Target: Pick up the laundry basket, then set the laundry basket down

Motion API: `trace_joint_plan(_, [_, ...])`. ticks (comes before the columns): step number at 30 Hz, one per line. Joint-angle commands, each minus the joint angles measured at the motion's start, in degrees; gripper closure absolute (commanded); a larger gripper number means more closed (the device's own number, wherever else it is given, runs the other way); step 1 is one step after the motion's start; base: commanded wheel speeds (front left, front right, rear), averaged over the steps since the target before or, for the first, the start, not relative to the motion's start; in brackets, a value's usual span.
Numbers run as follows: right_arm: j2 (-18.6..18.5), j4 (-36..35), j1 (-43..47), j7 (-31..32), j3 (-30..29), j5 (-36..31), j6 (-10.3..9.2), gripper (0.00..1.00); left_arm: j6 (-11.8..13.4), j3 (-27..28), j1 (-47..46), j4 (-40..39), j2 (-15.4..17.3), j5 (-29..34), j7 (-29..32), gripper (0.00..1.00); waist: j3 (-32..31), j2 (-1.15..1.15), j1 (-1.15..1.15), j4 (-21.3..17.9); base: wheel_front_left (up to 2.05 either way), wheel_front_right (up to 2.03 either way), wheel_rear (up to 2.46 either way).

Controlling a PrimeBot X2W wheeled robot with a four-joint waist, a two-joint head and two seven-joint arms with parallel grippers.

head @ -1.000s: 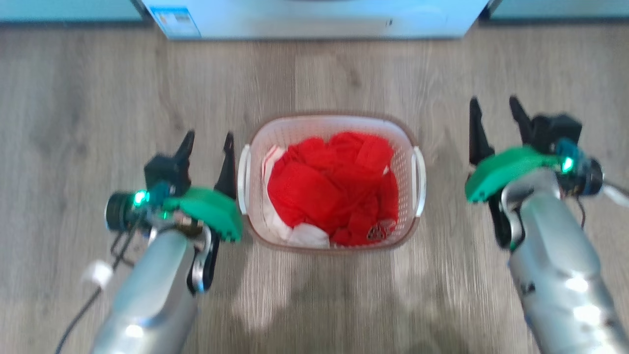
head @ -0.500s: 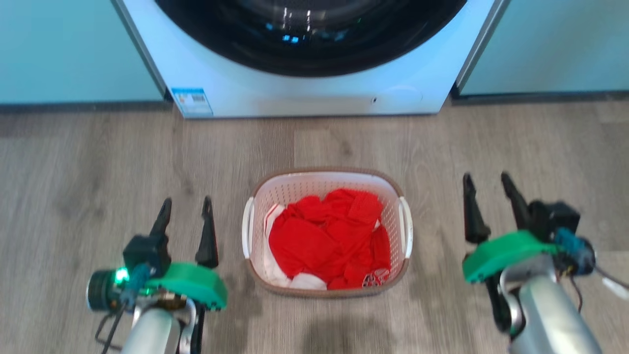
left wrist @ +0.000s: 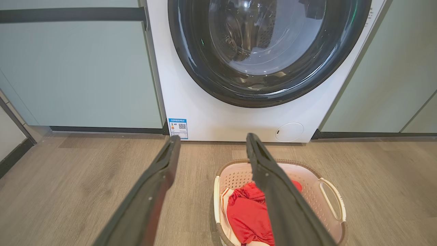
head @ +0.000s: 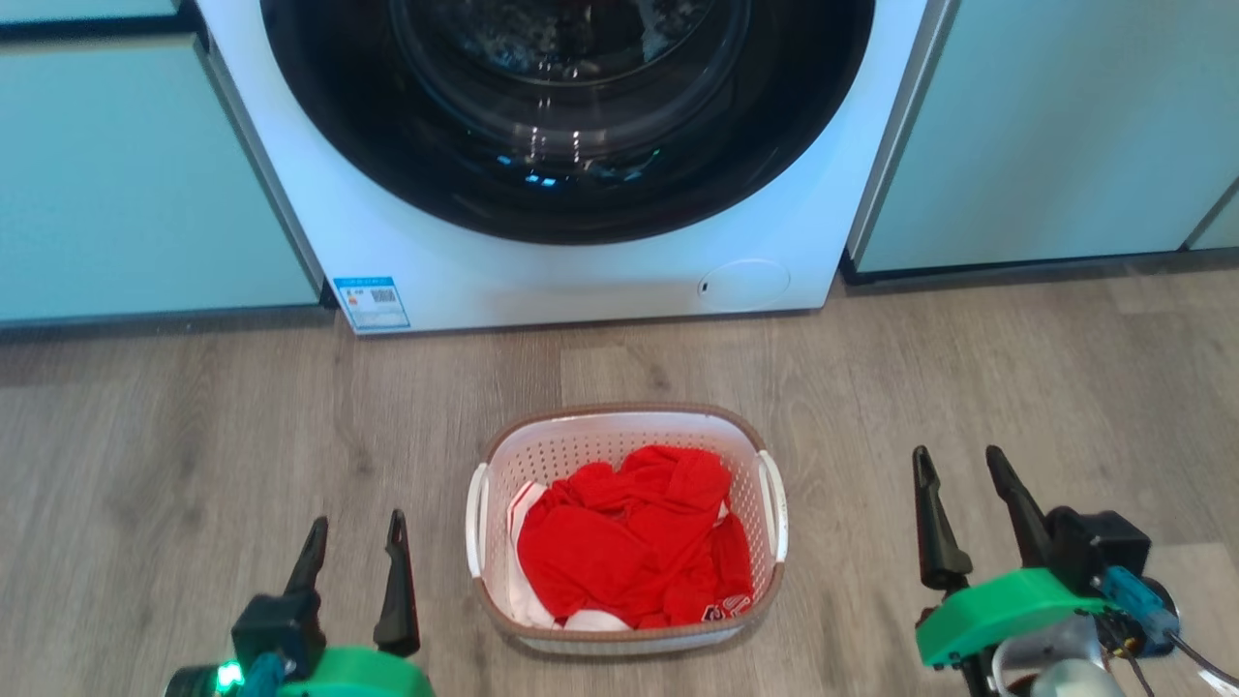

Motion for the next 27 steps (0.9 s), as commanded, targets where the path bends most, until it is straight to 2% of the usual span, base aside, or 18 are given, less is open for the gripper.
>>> trace_joint_plan(1, [-0.4, -2.8, -0.6, -0.5, 0.8, -0.1, 0.07, 0.0, -0.2, 2.6, -1.0, -2.8, -0.2, 0.5, -0.5, 0.0, -0.8, 0.0, 0.01, -0.4, 0.0, 0.0, 0.0])
trace_joint_plan(27, [-0.4, -2.4, -0.5, -0.5, 0.2, -0.9, 0.07, 0.0, -0.7, 4.7, -0.1, -3.6, -0.6, 1.8, -0.5, 0.0, -1.2, 0.0, 0.01, -0.1, 0.0, 0.0, 0.0])
